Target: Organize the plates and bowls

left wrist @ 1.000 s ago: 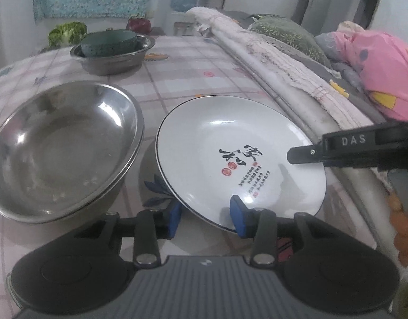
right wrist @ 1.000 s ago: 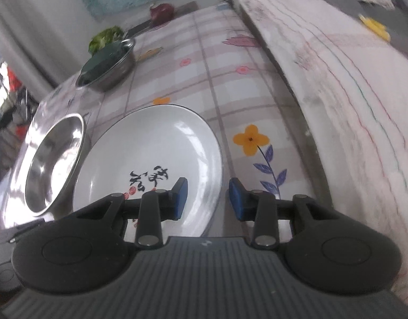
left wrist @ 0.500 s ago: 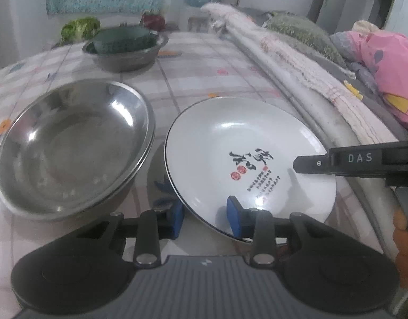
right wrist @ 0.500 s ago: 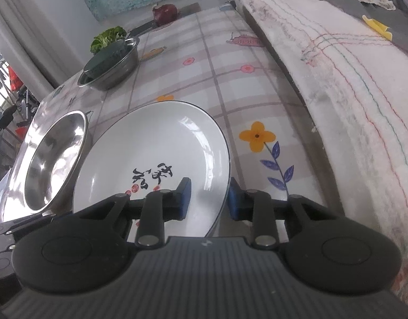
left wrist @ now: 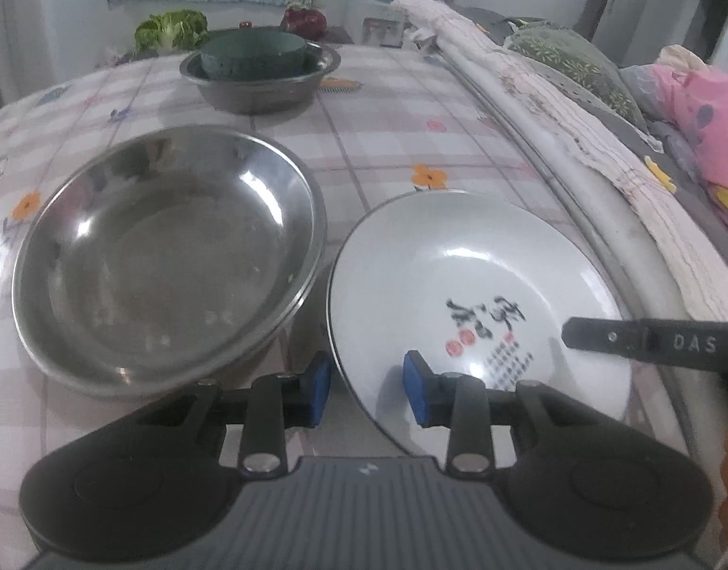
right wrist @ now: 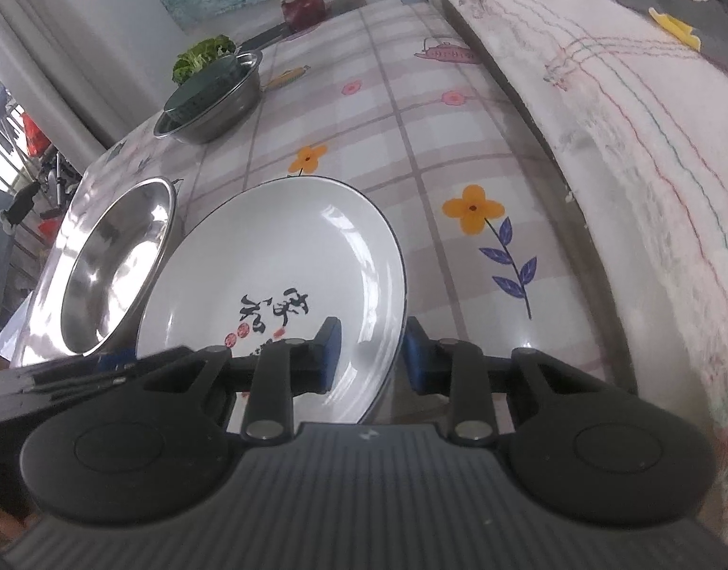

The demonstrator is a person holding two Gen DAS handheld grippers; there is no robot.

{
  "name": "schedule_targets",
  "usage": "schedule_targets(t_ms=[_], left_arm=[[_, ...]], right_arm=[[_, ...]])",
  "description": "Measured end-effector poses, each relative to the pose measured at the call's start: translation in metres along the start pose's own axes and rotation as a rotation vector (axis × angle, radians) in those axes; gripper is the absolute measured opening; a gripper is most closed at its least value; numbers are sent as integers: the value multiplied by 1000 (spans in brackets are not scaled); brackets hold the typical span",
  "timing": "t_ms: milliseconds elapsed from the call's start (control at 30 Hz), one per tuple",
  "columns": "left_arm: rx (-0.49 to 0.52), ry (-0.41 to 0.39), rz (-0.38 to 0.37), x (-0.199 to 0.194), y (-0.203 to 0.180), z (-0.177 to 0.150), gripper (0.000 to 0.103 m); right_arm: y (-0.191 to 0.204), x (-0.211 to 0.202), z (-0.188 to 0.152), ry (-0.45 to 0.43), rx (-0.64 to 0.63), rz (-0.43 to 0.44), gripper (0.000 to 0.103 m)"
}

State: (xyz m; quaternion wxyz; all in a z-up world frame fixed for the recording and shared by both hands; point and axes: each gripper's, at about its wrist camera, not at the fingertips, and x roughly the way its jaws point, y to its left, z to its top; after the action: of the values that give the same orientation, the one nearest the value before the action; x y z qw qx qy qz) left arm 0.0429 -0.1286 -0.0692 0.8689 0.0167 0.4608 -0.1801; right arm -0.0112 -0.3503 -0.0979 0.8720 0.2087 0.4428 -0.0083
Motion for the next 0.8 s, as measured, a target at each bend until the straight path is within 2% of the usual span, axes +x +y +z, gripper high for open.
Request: schedule_targets(t_ms=[67,100,200,333,467,600,800], left_arm=[[6,-13,10,2,-1,2,35],[7,-14,10,2,-2,2,31],[5,20,14,-4,-6,2,30],[-5,43,-45,-10,-3,-4,30],[45,5,20,-8,-7,-3,33],[101,6,42,1,-13,3,40],[142,-5,72,0,-23,2,35]], right_arm=[[1,2,1,-1,-2,-2,27],[2,3,1,-5,-8,-7,27],[3,2,2,-3,-23,-10,27],[-4,2,8,-2,-5,-12,24],[-8,1,9,1,10,-6,23],[-5,-4,5,-5,-15,-29,23],[1,-1,0,-3,-46,-49,20]])
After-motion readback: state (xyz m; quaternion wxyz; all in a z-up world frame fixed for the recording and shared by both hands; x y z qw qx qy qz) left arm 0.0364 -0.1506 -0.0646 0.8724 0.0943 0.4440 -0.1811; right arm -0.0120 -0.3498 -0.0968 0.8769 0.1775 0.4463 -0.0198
